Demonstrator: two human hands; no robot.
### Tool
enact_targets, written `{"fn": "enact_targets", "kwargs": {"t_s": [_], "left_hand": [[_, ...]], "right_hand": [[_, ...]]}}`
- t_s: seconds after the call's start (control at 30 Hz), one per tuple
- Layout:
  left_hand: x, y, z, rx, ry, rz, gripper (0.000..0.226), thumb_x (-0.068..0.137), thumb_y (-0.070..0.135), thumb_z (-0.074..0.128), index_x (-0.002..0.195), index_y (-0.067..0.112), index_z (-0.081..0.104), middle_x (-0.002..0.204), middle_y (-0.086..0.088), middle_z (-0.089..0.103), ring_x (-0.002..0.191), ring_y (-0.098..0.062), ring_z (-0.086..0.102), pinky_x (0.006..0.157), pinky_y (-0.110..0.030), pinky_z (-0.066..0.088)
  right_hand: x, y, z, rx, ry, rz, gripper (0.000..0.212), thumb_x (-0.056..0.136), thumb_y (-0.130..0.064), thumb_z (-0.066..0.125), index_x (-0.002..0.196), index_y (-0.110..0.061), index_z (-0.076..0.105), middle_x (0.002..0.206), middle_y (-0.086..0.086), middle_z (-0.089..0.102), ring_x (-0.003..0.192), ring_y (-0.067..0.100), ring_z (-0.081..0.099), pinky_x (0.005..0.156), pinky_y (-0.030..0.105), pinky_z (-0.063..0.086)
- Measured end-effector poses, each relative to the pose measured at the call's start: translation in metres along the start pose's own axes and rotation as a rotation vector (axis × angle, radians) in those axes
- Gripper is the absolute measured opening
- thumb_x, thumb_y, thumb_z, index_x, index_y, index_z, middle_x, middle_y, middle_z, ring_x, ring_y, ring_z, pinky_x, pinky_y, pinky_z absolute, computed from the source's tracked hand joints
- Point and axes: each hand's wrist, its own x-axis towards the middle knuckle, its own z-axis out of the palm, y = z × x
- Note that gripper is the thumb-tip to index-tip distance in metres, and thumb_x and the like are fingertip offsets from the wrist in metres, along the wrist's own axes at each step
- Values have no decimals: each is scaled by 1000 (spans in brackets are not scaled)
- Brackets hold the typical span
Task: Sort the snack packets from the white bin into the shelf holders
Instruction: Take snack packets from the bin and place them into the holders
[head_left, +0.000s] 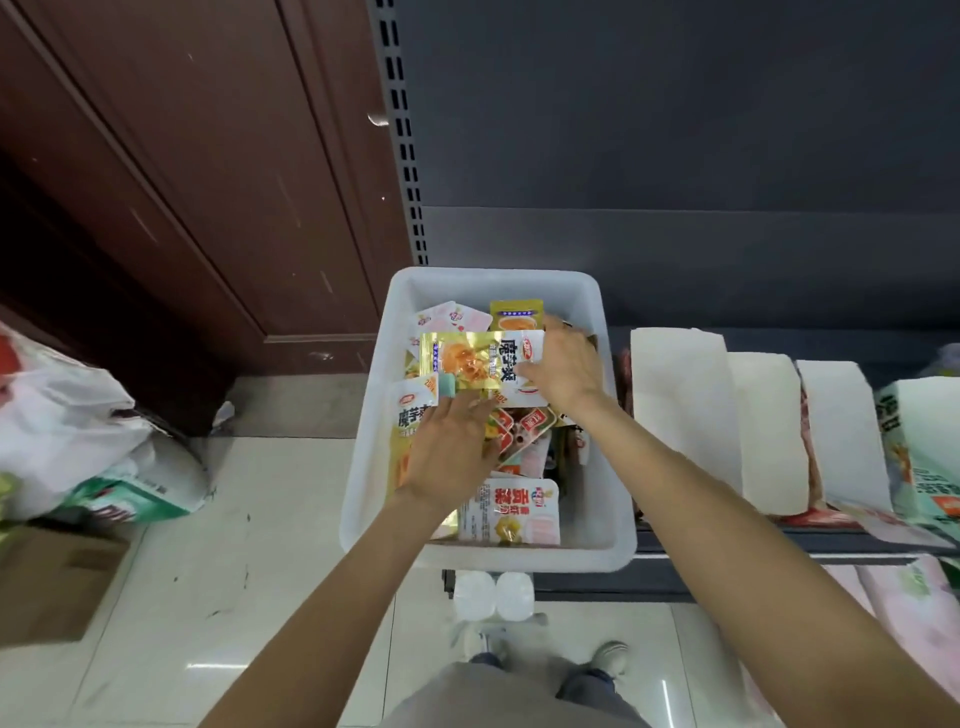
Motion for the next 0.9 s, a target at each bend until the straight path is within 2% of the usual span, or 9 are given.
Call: {"fn": "enact_targets", "kwargs": {"t_s": [0.1, 0.23, 0.33, 0.43, 0.5, 0.6, 0.73, 0.83, 0.9], "left_hand": [[2, -6, -5, -153, 12, 28, 43, 94, 30, 49, 137, 23, 46, 140, 1, 46, 125, -18, 45, 103, -31, 38], [-1, -9, -19, -469, 271, -7, 28, 90, 23, 59, 118, 21, 59, 117, 5, 57, 96, -12, 59, 83, -35, 50], [2, 0, -42, -581, 464, 44, 34, 86, 21, 66, 118, 20, 56, 117, 6, 53, 107, -9, 50, 92, -29, 43], [10, 20, -70, -583, 267, 186, 51, 84, 34, 67, 131, 28, 47, 130, 11, 48, 120, -3, 38, 102, -21, 31], [15, 39, -81, -506, 193, 315, 46, 84, 40, 63, 127, 32, 52, 125, 12, 56, 111, -4, 50, 94, -30, 43], [24, 74, -88, -445, 183, 464, 33, 83, 35, 63, 114, 25, 62, 108, 9, 68, 95, -11, 62, 78, -30, 48], [44, 127, -87, -465, 110, 584, 21, 81, 30, 67, 102, 29, 64, 95, 13, 69, 85, -11, 63, 71, -32, 49], [63, 168, -72, -531, 5, 636, 20, 79, 33, 68, 98, 31, 65, 90, 13, 70, 84, -11, 63, 74, -33, 49], [74, 194, -56, -601, -67, 642, 19, 77, 37, 68, 96, 32, 65, 86, 13, 70, 80, -10, 63, 74, -34, 50]], "right_hand": [[-9, -2, -11, 291, 40, 33, 27, 88, -22, 66, 113, -13, 64, 109, 6, 69, 97, 23, 63, 78, 30, 47], [-34, 8, -44, 524, 153, 32, 20, 93, -27, 59, 93, -7, 61, 92, 6, 69, 69, 23, 69, 66, 45, 54], [-62, 20, -73, 644, 137, -5, 12, 92, -23, 61, 89, -12, 64, 85, -1, 69, 63, 10, 67, 62, 39, 58], [-92, 31, -98, 721, 99, -119, 12, 89, -18, 64, 79, -21, 69, 76, 1, 68, 69, 14, 64, 61, 31, 57], [-108, 43, -112, 797, 137, -124, 24, 87, -15, 65, 67, -27, 69, 70, -7, 68, 67, 8, 61, 60, 24, 55], [-129, 68, -132, 845, 214, -82, 9, 80, -25, 64, 78, -23, 72, 77, -12, 71, 71, 5, 64, 61, 25, 57], [-152, 110, -159, 780, 269, -45, 23, 81, -26, 63, 100, -15, 69, 90, -3, 71, 81, 12, 67, 68, 25, 57], [-169, 139, -172, 742, 334, 20, 12, 84, -27, 61, 91, -23, 70, 84, -8, 71, 77, 9, 66, 61, 21, 54], [-177, 162, -173, 717, 423, 106, 15, 86, -30, 60, 89, -20, 70, 81, -6, 71, 72, 9, 65, 59, 23, 54]]}}
